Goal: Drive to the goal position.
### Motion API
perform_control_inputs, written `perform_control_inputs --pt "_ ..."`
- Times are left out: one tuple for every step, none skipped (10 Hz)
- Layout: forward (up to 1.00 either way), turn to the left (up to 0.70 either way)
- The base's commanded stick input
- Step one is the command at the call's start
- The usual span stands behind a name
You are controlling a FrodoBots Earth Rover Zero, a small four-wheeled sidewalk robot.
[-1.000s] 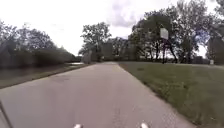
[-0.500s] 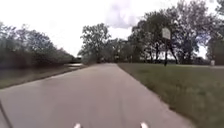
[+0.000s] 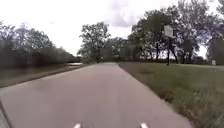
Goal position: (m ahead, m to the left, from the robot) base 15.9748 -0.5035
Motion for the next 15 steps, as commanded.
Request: perform_control_inputs --pt "1.0 0.0" --pt "1.0 0.0" --pt "1.0 0.0" --pt "1.0 0.0" --pt "1.0 0.0" --pt "1.0 0.0" --pt "1.0 0.0" --pt "1.0 0.0" --pt "1.0 0.0" --pt "1.0 0.0" --pt "1.0 0.0" --pt "1.0 0.0" --pt "1.0 0.0" --pt "1.0 0.0" --pt "1.0 0.0"
